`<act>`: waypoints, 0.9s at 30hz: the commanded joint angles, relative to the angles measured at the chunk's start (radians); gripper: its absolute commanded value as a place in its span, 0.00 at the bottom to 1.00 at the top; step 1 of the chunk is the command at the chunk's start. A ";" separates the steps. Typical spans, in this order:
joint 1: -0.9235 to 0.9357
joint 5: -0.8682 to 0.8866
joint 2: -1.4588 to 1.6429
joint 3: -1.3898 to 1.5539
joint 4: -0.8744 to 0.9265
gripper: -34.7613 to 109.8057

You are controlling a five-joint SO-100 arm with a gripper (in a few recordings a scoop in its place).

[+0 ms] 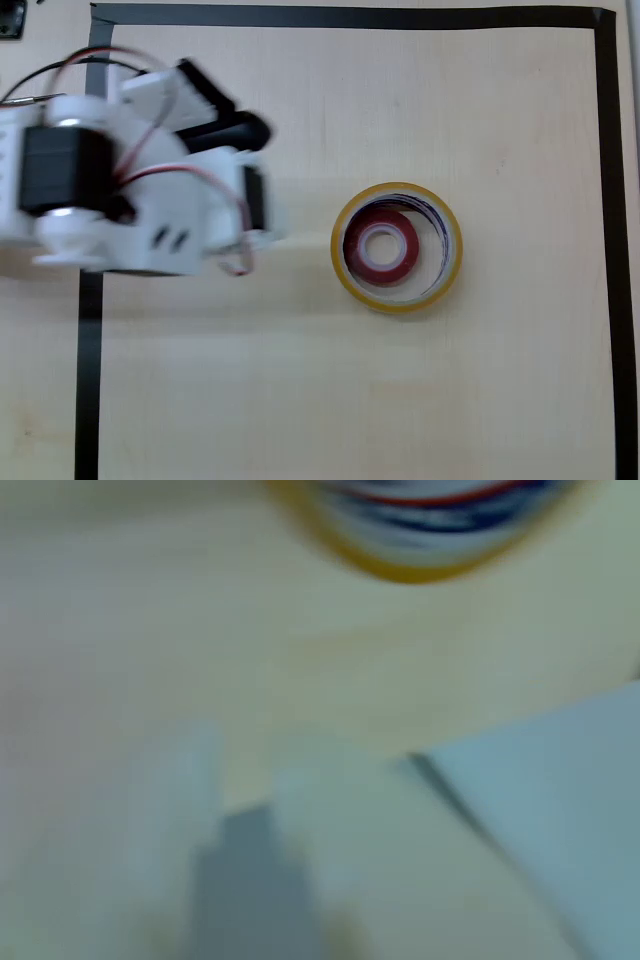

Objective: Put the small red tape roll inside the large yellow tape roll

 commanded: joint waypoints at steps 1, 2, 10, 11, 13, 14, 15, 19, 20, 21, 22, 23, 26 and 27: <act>0.035 0.029 0.830 0.707 -0.193 0.24; 0.049 0.031 0.917 0.804 -0.221 0.24; 0.141 0.048 1.463 1.259 -0.265 0.24; 0.140 0.049 1.548 1.313 -0.261 0.24; 0.133 0.054 1.704 1.410 -0.235 0.24; 0.140 0.055 1.743 1.436 -0.222 0.24; 0.143 0.060 1.743 1.447 -0.225 0.24; 0.103 0.114 1.743 1.514 -0.239 0.24; 0.089 0.124 1.743 1.534 -0.242 0.24; 0.078 0.130 1.743 1.554 -0.241 0.24; 0.064 0.133 1.743 1.578 -0.241 0.24; 0.044 0.133 1.743 1.606 -0.239 0.24; 0.041 0.141 1.743 1.651 -0.253 0.24; 0.041 0.141 1.743 1.651 -0.250 0.24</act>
